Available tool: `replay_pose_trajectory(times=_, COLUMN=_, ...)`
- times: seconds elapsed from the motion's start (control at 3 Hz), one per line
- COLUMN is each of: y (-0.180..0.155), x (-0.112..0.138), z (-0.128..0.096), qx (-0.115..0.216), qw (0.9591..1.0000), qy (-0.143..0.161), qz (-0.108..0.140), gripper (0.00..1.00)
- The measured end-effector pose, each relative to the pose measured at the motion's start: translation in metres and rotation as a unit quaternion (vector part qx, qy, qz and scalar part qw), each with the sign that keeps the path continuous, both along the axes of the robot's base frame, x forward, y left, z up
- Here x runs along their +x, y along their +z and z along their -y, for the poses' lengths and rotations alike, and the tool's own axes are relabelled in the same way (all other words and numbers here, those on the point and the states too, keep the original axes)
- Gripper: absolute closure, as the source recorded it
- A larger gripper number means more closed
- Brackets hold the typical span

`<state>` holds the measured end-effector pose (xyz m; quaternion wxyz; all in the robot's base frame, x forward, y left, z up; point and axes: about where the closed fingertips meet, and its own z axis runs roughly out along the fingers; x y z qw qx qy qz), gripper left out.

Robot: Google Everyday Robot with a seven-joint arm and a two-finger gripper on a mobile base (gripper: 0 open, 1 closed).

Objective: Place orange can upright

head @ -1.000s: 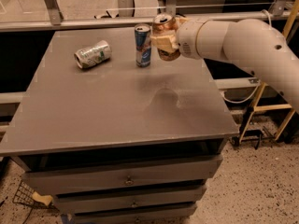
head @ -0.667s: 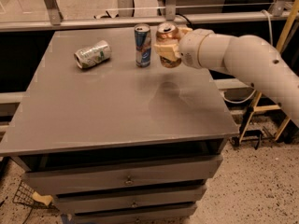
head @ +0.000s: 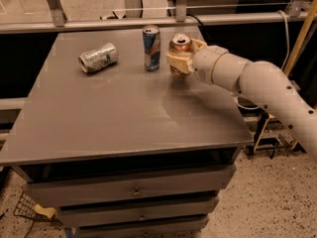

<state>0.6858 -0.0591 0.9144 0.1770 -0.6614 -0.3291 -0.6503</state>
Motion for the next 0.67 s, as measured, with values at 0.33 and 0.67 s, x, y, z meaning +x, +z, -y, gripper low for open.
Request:
replay_pose_trajectory(times=0.33, y=-0.0125, x=0.0028, z=0.0028, qx=0.01, qw=0.9999, qy=0.0, qz=-0.009, gripper=1.0)
replay_pose_trajectory(times=0.67, y=-0.0213, x=0.0043, z=0.0052, qx=0.013, qw=0.9997, qy=-0.003, qz=-0.02, gripper=1.0)
